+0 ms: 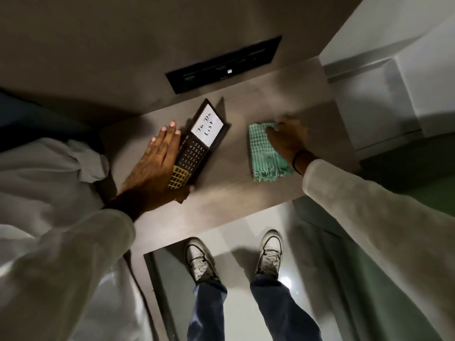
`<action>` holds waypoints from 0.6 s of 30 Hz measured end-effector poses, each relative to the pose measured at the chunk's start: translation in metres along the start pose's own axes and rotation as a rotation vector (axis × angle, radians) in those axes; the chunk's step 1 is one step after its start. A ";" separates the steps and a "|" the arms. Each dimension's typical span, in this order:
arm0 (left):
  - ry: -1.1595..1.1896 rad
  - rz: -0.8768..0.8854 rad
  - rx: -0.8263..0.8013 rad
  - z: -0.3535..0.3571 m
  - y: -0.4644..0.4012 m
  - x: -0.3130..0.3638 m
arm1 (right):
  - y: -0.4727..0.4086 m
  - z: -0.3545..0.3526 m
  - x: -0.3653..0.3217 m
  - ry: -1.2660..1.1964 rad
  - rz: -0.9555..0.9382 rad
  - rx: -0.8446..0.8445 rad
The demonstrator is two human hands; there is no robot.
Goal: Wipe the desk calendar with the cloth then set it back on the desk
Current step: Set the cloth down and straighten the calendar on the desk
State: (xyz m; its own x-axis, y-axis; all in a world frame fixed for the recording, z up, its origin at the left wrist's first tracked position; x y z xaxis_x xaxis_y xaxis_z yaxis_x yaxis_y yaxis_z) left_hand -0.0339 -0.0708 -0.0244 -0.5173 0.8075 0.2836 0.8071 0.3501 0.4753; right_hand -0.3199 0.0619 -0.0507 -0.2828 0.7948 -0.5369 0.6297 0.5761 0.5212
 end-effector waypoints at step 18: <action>2.012 -0.946 0.387 0.053 0.036 -0.018 | -0.016 0.081 -0.098 -0.245 0.129 -0.359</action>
State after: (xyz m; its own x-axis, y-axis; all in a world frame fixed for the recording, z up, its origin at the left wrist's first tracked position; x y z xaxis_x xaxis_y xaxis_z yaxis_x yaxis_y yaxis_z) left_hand 0.0196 -0.0478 -0.0563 0.0126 -0.8820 0.4712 0.1034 0.4698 0.8767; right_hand -0.2436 -0.0407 -0.0599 -0.0117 0.8209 -0.5710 0.3458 0.5391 0.7680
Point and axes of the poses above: each hand's wrist, its own y-axis away from the middle knuckle, its own z-axis out of the palm, x = y × z, the point moved 7 cm from there along -y, towards the middle knuckle, and after that the axes turned 10 degrees about -x, right-handed, at the moved point
